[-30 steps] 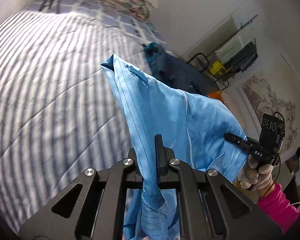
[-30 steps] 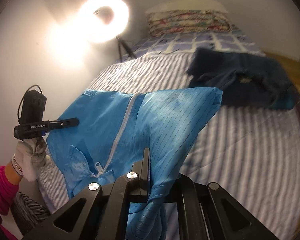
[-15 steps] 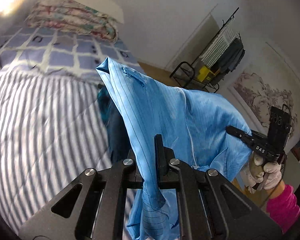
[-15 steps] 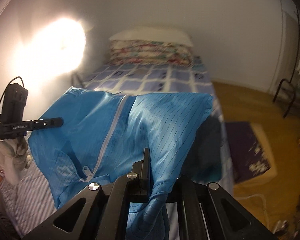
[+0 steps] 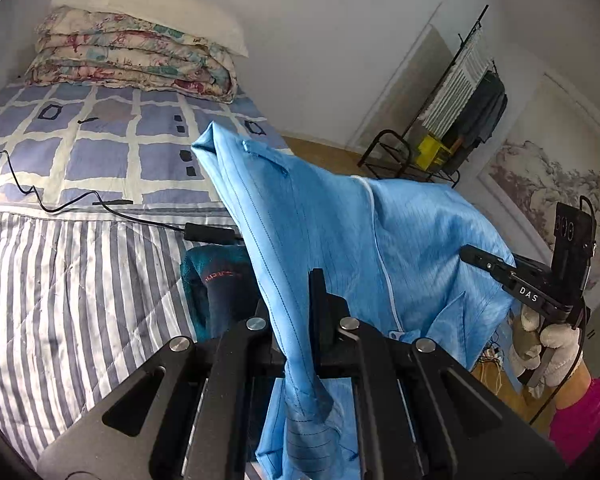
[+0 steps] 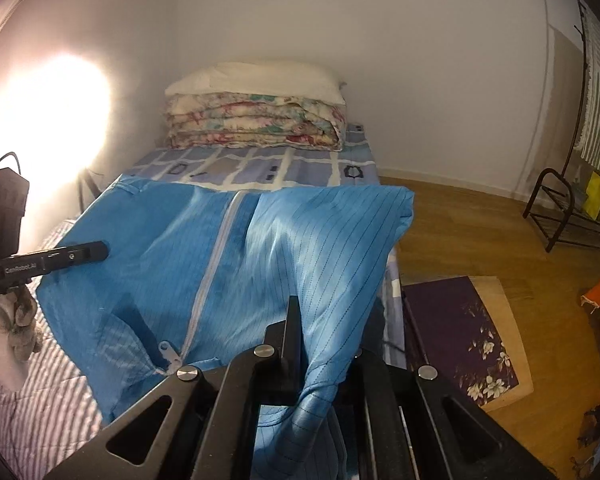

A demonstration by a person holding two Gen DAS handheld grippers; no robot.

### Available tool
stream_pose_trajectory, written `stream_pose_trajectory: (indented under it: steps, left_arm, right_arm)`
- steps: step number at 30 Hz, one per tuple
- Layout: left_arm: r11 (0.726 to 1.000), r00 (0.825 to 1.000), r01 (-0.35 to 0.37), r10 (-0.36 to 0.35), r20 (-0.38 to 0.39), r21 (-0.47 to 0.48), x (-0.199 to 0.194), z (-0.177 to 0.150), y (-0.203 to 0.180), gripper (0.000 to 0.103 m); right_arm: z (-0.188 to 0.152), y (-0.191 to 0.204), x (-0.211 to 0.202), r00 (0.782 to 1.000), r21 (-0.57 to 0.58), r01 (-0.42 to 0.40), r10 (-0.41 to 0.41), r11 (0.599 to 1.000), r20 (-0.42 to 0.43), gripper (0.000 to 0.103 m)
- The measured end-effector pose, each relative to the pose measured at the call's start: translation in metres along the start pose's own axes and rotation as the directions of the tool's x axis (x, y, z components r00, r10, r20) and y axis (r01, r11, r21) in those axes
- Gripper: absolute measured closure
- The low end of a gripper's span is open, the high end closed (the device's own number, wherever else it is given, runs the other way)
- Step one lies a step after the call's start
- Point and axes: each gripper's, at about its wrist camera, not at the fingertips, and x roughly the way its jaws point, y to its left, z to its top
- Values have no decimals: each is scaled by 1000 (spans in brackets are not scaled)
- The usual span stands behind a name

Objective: Fold large clothes
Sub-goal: 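Grasp the bundle edge with both grippers and lift it up, then fold the lifted edge over the bundle and open both grippers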

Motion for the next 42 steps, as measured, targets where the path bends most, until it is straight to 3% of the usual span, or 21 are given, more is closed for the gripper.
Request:
stream_pose_trajectory:
  steps: [10, 11, 12, 14, 15, 17, 21, 32, 36, 42]
  left_arm:
    - [993, 993, -105, 108, -42, 61, 21, -13, 9, 95]
    - [990, 991, -123, 127, -47, 72, 21, -14, 7, 94]
    - [987, 989, -136, 141, -49, 79, 21, -15, 5, 93]
    - [981, 982, -172, 178, -68, 87, 20, -17, 3, 80]
    - [979, 979, -183, 189, -70, 92, 18, -18, 2, 72]
    - [972, 976, -207, 213, -49, 109, 8, -19, -3, 59]
    - [962, 969, -242, 247, -22, 129, -14, -17, -12, 58]
    - [954, 968, -250, 241, 77, 168, -138, -23, -71, 58]
    - [952, 967, -248, 233, 100, 180, -195, -40, -98, 47]
    - [952, 966, -245, 225, 125, 181, -283, -79, -131, 43]
  right_arm:
    - [-12, -12, 41, 997, -4, 32, -32, 999, -77, 97]
    - [-13, -13, 44, 995, -4, 48, -48, 999, -89, 94]
    - [-13, -14, 49, 991, -12, 79, -80, 997, -104, 83]
    - [-15, -15, 53, 979, -31, 165, -167, 986, -119, 65]
    - [-16, -16, 52, 968, -39, 218, -221, 975, -117, 63]
    - [-16, -20, 49, 964, -26, 238, -239, 971, -119, 58]
    - [-13, -19, 28, 967, -16, 239, -239, 971, -92, 54]
    - [-11, 8, -68, 979, 42, 202, -203, 978, 2, 53]
    - [-15, 26, -123, 981, 39, 189, -191, 981, 40, 53]
    - [-36, 55, -207, 978, 34, 192, -194, 981, 80, 48]
